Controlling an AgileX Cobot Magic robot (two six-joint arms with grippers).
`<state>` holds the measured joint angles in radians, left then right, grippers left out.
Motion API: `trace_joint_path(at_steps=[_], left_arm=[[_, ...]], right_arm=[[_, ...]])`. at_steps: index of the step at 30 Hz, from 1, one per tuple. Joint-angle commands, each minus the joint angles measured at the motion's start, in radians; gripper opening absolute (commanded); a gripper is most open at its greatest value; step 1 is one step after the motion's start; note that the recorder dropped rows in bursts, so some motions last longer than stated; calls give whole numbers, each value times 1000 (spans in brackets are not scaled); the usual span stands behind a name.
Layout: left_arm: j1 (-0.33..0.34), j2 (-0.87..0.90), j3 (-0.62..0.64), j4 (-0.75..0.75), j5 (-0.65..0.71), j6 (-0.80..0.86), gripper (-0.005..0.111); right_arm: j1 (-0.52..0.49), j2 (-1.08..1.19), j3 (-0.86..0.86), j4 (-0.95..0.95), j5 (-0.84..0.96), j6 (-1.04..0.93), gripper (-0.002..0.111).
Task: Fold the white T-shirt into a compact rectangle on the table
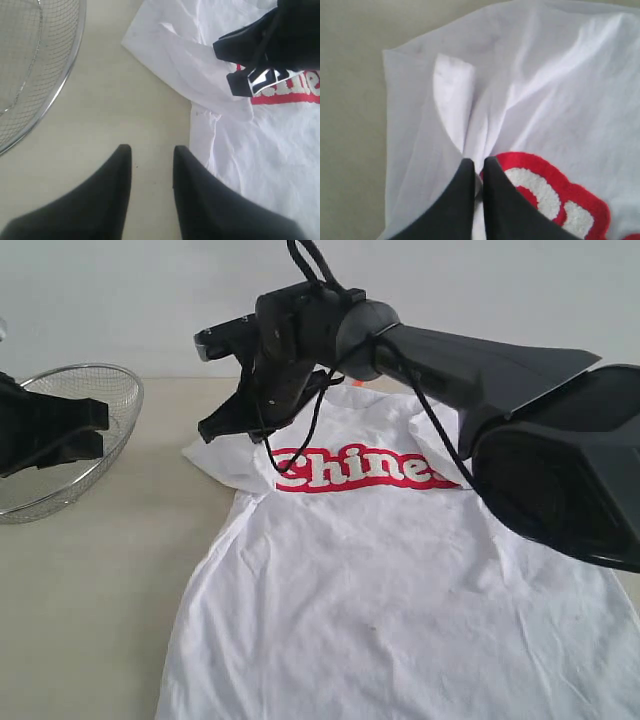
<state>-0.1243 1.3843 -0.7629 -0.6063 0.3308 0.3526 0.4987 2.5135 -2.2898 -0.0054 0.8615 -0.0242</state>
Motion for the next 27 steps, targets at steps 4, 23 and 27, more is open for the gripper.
trace_joint_path(at_steps=[4,23,27], left_arm=[[3,-10,3,5,-12,10,28],[3,-10,3,5,-20,14,28],[3,-10,3,5,-20,14,28]], right_arm=[[-32,-37,-6,-5,33,7,0],[-38,-78,-6,217,121,-223,41],[23,-47,-6,110,93,-188,59]])
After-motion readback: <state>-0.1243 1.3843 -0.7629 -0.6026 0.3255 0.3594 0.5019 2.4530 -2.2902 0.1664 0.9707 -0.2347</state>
